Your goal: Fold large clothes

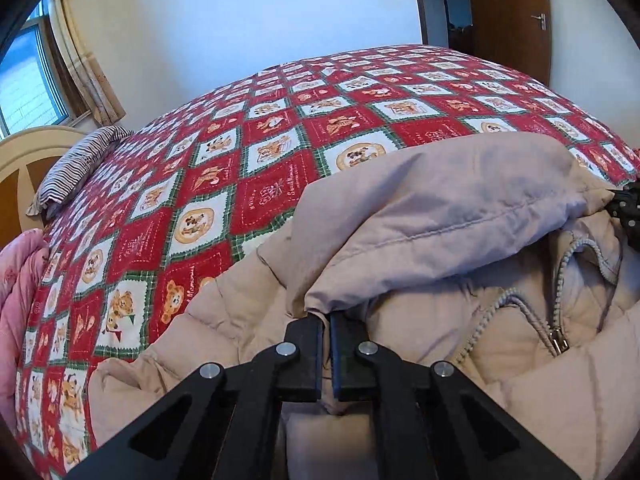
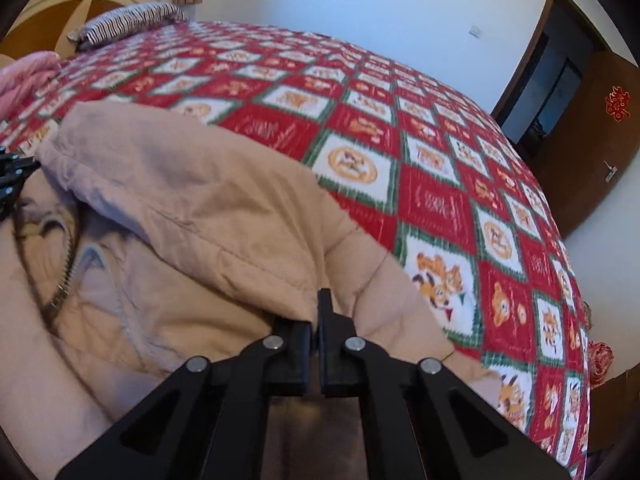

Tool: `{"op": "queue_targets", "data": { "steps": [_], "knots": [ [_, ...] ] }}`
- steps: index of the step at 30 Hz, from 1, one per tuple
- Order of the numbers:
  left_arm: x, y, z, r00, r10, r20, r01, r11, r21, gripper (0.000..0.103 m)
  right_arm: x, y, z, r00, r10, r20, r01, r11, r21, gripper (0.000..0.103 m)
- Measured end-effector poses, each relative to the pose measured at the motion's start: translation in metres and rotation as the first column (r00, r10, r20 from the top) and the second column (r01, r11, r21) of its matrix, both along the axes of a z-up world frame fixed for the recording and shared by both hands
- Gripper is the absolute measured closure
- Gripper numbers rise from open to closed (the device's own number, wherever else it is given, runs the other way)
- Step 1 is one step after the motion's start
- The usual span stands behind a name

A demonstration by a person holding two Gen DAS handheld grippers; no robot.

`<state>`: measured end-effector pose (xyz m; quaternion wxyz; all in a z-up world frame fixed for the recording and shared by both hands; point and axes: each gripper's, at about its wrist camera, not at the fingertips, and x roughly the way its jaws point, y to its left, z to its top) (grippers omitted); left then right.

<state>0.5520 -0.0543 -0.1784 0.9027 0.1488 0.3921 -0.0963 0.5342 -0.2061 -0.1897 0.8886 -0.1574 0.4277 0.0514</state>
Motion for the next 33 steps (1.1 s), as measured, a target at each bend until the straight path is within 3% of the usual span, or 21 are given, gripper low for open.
{"op": "queue_targets", "data": {
  "steps": [3, 8, 11, 14, 18, 20, 22, 23, 24, 27, 30, 33],
  "knots": [
    [-0.004, 0.007, 0.014, 1.0, 0.018, 0.001, -0.018, 0.999, -0.037, 0.1, -0.001, 0.0, 0.002, 1.0, -0.005, 0.004, 0.005, 1.0, -0.019, 0.1],
    [-0.016, 0.027, 0.051, 0.997, 0.068, 0.027, -0.063, 0.984, -0.168, 0.1, -0.004, 0.0, 0.002, 1.0, 0.009, 0.015, -0.009, 0.999, -0.05, 0.1],
    [-0.017, 0.034, 0.062, 0.993, 0.11, 0.05, -0.1, 0.979, -0.178, 0.099, -0.005, 0.0, 0.001, 1.0, 0.005, 0.018, -0.004, 0.999, -0.046, 0.1],
    [-0.003, 0.04, 0.058, 0.987, 0.158, 0.0, -0.154, 0.967, -0.203, 0.099, -0.005, 0.0, 0.0, 1.0, 0.0, 0.015, 0.0, 0.999, -0.033, 0.1],
    [0.018, 0.041, 0.058, 0.982, 0.186, -0.045, -0.191, 0.938, -0.289, 0.098, -0.004, -0.003, 0.0, 1.0, -0.01, 0.006, 0.01, 1.0, -0.002, 0.1],
    [0.023, 0.04, 0.063, 0.983, 0.179, -0.048, -0.185, 0.92, -0.346, 0.089, -0.004, -0.004, 0.0, 1.0, -0.011, 0.002, 0.011, 1.0, 0.012, 0.095],
    [0.028, 0.037, 0.072, 0.981, 0.192, -0.025, -0.187, 0.907, -0.377, 0.045, -0.005, -0.005, -0.001, 1.0, -0.007, 0.001, 0.007, 1.0, 0.016, 0.095],
    [0.03, 0.034, 0.077, 0.98, 0.199, 0.0, -0.184, 0.903, -0.389, 0.036, -0.006, -0.005, -0.002, 1.0, -0.006, 0.002, 0.006, 1.0, 0.018, 0.095],
    [0.033, 0.031, 0.08, 0.979, 0.203, 0.017, -0.18, 0.904, -0.388, 0.025, -0.006, -0.004, -0.003, 1.0, -0.006, 0.002, 0.006, 1.0, 0.019, 0.095],
    [0.049, 0.012, 0.077, 0.974, 0.224, 0.034, -0.205, 0.936, -0.287, 0.025, -0.006, -0.004, -0.004, 1.0, -0.003, 0.007, 0.003, 1.0, 0.019, 0.095],
    [0.058, -0.004, 0.048, 0.969, 0.245, -0.029, -0.246, 0.959, -0.14, 0.025, -0.007, -0.006, -0.003, 1.0, -0.005, 0.01, 0.005, 0.999, 0.032, 0.095],
    [0.049, -0.007, 0.015, 0.965, 0.254, -0.069, -0.258, 0.964, -0.069, 0.025, -0.01, -0.011, 0.003, 1.0, -0.008, 0.009, 0.008, 0.998, 0.058, 0.089]
  ]
}}
